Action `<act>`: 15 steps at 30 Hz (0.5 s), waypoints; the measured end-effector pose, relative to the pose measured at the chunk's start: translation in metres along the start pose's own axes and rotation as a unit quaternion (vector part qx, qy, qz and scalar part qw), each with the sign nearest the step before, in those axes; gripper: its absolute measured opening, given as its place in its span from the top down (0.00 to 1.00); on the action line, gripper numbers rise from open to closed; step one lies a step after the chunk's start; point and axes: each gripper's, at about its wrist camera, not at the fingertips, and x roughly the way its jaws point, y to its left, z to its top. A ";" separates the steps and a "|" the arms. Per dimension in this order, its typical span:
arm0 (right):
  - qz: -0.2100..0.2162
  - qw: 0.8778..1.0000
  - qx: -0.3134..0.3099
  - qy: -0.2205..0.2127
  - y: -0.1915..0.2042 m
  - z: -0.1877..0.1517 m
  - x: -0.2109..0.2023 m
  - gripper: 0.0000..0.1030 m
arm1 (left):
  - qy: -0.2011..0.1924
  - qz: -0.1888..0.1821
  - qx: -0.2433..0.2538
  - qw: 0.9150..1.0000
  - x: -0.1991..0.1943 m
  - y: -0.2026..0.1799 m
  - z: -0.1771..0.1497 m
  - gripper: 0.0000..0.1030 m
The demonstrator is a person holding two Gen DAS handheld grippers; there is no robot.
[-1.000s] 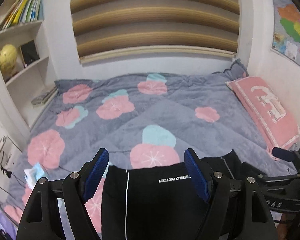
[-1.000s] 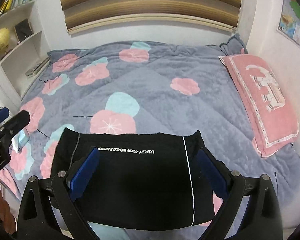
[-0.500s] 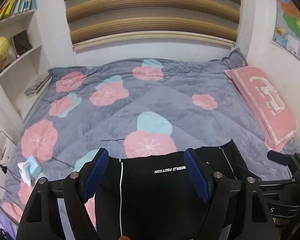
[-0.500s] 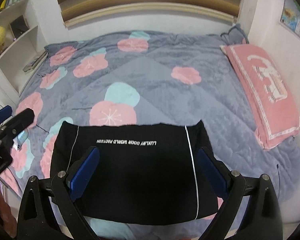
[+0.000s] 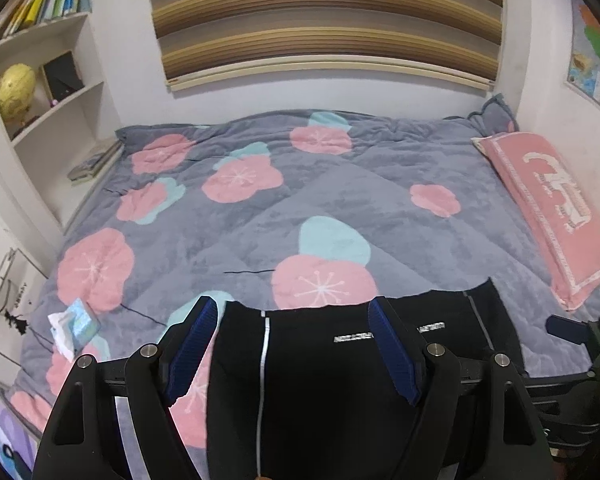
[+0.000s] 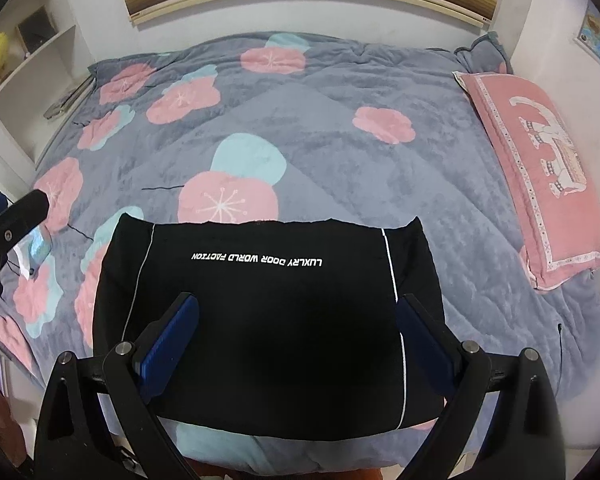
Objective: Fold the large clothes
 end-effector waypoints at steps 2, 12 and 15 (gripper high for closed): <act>-0.001 1.000 -0.002 0.002 0.000 -0.001 0.002 0.04 | -0.002 0.007 0.002 1.000 0.001 0.000 -0.001 0.24; -0.006 1.000 0.004 0.016 -0.007 -0.004 0.011 0.04 | 0.019 -0.002 0.008 1.000 0.016 -0.005 -0.004 0.24; -0.005 1.000 0.003 0.020 -0.008 -0.005 0.013 0.03 | 0.018 0.000 0.013 1.000 0.017 -0.007 -0.005 0.24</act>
